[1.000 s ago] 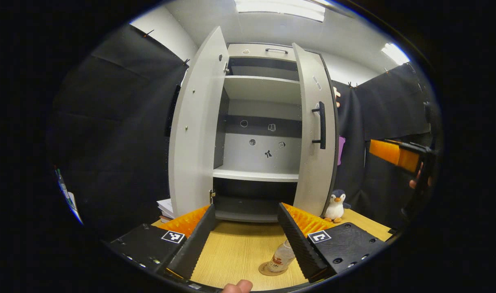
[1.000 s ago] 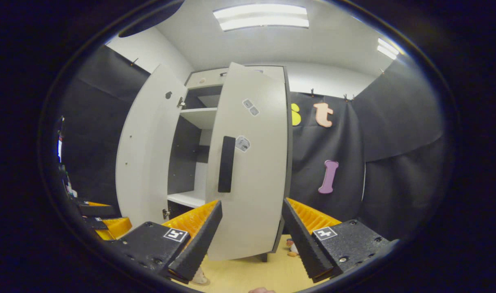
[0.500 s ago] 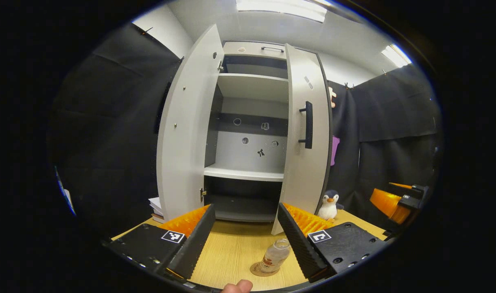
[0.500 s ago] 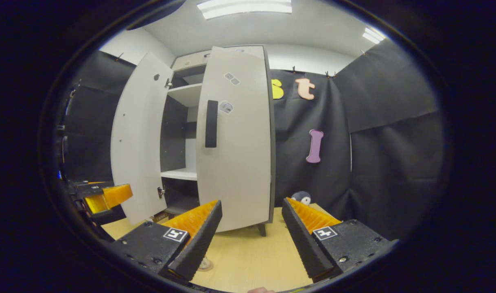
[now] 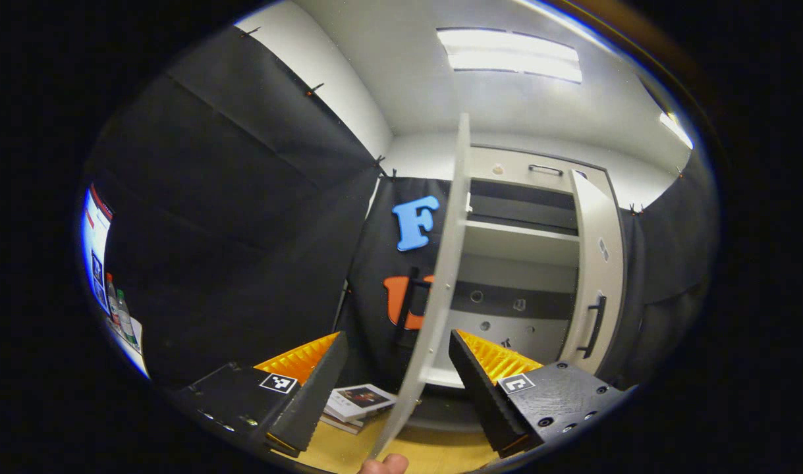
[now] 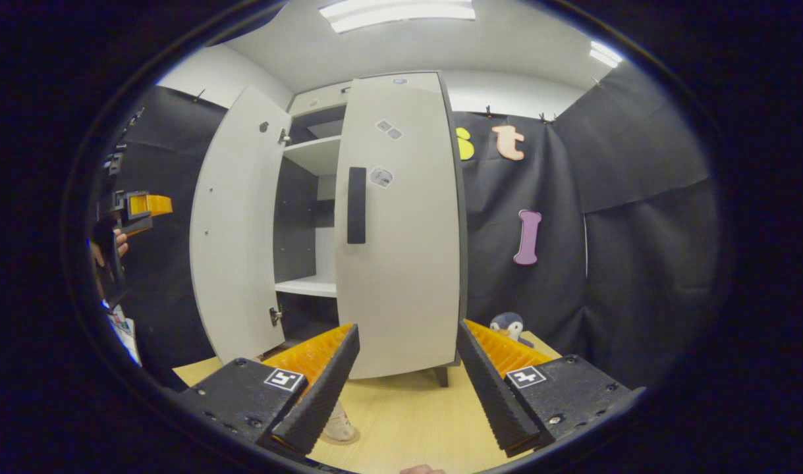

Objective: Grasp the bottle in the cabinet with the left hand and place it on the coaster, then close the right door with the right hand and the left door with the left hand.

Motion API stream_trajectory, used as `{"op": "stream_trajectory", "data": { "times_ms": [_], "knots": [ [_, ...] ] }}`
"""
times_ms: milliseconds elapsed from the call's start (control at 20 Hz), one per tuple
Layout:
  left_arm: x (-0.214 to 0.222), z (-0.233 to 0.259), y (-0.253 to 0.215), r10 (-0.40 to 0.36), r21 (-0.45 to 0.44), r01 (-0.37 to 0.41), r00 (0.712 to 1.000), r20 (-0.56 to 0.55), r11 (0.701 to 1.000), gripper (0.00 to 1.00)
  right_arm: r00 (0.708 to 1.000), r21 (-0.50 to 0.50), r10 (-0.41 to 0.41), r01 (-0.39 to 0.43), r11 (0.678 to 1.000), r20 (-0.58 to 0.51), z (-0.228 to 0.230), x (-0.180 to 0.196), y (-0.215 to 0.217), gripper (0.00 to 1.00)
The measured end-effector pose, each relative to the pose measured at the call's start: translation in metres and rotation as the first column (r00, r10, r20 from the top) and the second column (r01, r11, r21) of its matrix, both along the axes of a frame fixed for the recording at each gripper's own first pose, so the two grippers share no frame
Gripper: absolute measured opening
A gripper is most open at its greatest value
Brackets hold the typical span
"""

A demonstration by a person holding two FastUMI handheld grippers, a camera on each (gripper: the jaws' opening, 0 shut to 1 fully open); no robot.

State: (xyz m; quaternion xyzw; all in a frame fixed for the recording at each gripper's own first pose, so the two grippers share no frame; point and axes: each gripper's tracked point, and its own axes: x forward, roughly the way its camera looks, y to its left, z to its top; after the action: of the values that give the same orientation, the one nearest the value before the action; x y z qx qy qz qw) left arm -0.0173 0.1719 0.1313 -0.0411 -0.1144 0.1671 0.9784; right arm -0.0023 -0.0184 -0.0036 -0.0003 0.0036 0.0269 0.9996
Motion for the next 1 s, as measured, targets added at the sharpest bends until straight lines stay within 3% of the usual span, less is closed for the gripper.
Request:
{"op": "stream_trajectory", "data": {
  "times_ms": [50,100,250,350,500,650,800,1000],
  "knots": [
    [0.009,0.000,0.011,-0.004,-0.027,0.004,1.000,0.009,1.000,0.95,1.000,-0.001,0.003,-0.003,1.000,-0.002,-0.001,0.000,0.002,0.97],
    [0.014,-0.002,0.018,-0.004,-0.053,0.005,1.000,0.009,0.999,0.99,1.000,-0.002,0.003,-0.003,1.000,-0.003,0.000,0.000,0.002,0.97],
    [0.038,-0.020,0.054,0.017,-0.134,-0.022,0.999,-0.034,0.991,0.95,1.000,-0.012,-0.020,0.020,1.000,0.000,0.003,0.001,-0.004,0.97],
    [0.052,-0.028,0.067,0.035,-0.151,-0.043,0.998,-0.058,0.988,0.99,0.999,-0.017,-0.039,0.039,0.999,-0.001,0.006,0.004,-0.010,0.94],
    [0.064,-0.041,0.074,0.021,-0.177,-0.036,0.996,-0.083,0.984,0.95,0.998,-0.012,-0.062,0.062,0.998,-0.001,0.010,0.009,-0.016,0.97],
    [0.068,-0.044,0.067,-0.015,-0.172,0.001,0.997,-0.078,0.985,0.95,0.998,-0.006,-0.066,0.066,0.998,-0.004,0.011,0.013,-0.015,0.97],
    [0.069,-0.043,0.064,0.022,-0.136,-0.031,0.998,-0.067,0.990,0.95,0.998,0.000,-0.057,0.057,0.998,-0.002,0.012,0.016,-0.009,0.97],
    [0.067,-0.044,0.062,0.004,-0.152,-0.014,0.998,-0.067,0.988,0.94,0.999,-0.009,-0.037,0.037,0.999,-0.009,0.009,0.020,-0.001,0.97]
  ]
}}
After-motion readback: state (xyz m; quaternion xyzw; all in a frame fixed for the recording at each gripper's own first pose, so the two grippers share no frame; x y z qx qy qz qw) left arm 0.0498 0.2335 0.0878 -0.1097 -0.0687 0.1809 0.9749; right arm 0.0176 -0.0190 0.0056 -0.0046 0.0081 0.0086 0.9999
